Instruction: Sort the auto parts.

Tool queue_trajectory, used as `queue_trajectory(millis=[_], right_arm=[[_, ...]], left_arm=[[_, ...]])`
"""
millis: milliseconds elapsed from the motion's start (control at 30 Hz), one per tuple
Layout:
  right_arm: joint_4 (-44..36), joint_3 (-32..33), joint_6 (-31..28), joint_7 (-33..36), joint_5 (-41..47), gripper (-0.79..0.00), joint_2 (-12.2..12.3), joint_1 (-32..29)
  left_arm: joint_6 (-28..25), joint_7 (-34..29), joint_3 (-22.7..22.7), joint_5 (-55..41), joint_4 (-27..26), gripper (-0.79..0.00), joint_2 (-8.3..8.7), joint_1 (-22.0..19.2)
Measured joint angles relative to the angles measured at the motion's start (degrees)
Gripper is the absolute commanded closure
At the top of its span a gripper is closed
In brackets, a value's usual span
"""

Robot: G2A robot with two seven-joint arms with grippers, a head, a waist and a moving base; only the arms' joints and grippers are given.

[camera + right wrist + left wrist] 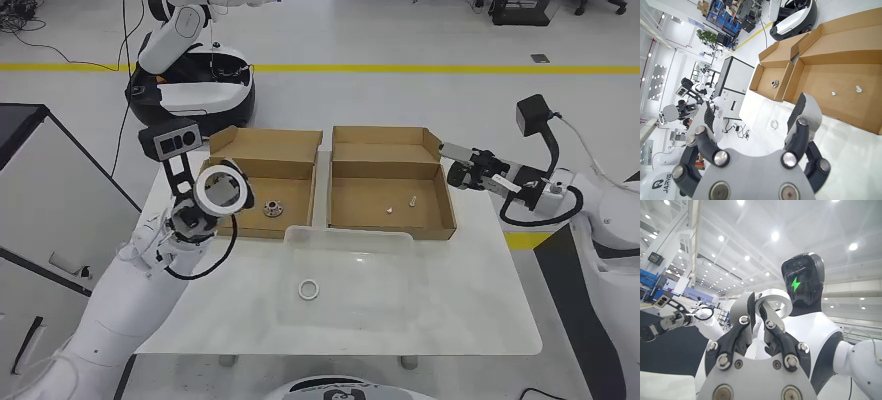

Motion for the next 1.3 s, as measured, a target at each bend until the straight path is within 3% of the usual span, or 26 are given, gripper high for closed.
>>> queue_trajectory(millis=[300, 567, 1300], right_arm=[[0.0, 0.0, 0.0, 0.0, 0.0, -0.785, 0.0, 0.0], [0.0, 0.0, 0.0, 0.0, 0.0, -0.785, 0.0, 0.0], [0.0, 0.0, 0.0, 0.0, 0.0, -0.785, 0.0, 0.0]], left_arm=[[-3.2, 3.19, 3.03, 7.53, 1.81, 0.0, 1.11, -0.98], [-3.52, 3.53, 3.66, 1.88, 0.05, 0.0, 1.98, -1.06], [-3.52, 3.53, 3.83, 2.15, -0.46, 0.0, 2.2, -1.0]])
